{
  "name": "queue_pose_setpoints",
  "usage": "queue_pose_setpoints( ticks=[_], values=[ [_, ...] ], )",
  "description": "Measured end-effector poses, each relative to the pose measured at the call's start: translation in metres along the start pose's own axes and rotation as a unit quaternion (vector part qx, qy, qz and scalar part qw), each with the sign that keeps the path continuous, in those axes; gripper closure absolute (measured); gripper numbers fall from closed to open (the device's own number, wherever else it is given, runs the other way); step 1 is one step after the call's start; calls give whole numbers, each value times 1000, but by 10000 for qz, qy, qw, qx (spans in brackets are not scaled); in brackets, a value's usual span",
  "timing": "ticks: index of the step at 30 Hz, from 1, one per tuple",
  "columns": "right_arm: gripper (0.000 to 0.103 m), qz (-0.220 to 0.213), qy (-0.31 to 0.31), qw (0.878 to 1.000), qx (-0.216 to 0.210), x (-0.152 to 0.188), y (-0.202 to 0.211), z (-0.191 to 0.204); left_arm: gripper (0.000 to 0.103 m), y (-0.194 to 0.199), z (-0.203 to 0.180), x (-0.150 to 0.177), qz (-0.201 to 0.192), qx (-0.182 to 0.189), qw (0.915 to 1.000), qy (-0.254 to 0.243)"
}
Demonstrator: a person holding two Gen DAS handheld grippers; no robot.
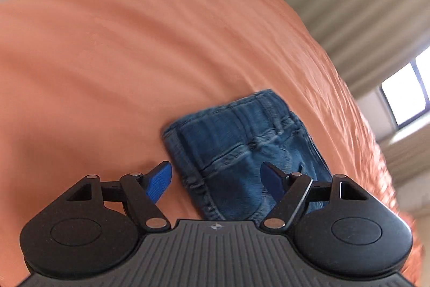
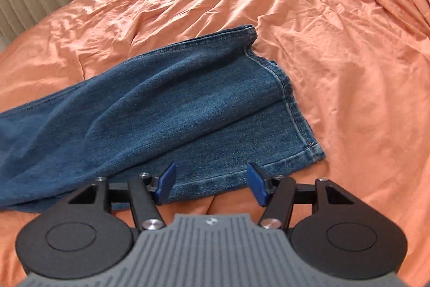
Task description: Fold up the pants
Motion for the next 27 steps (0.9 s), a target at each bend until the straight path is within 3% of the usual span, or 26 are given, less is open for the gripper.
queue_pose_setpoints(
  ticks=[4,6,8,9,10,13,16,24,25,26,27],
  values=[
    [49,-272,-834,9955,-363,-8,19,-16,16,-26,11,7,-56,497,9957,783],
    [49,-411,-1195,9908,-482,-11,25,-27,28,-34,9,4,-142,569,9942,903],
    [51,-531,-1504,9856,-569,-12,28,-37,36,-41,4,1,-149,297,9961,819],
    [53,-594,-1699,9817,-619,-13,28,-44,44,-41,-1,-1,-171,155,9974,676],
    [56,-648,-1877,9779,-658,-14,27,-50,61,-40,-9,-3,-242,12,9989,403],
    [63,-749,-2372,9654,-777,-19,14,-66,77,-34,-33,-9,-322,-302,9989,-181],
    [64,-836,-2699,9556,-839,-29,-8,-75,79,-29,-42,-8,-335,-475,9968,-551],
    [69,-862,-3462,9288,-1003,-40,-78,-99,80,-32,-39,-5,-340,-739,9938,-759],
    [74,-912,-3466,9281,-1013,-42,-81,-99,80,-35,-40,-5,-335,-775,9936,-755],
    [90,-959,-3438,9288,-997,-46,-82,-100,80,-36,-41,-5,-323,-813,9934,-743],
    [99,-992,-3404,9299,-982,-49,-81,-100,80,-36,-42,-5,-307,-859,9930,-751]
  ],
)
Point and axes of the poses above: each gripper's, at about its wrist camera, not at the fingertips, and y roughly against the way its jaws point, z to its left, x to its underside, the point moved 9 cm from there along -y, roughly the way its jaws point, and after that the axes turned 3 degrees about z, right-handed, at the moved point
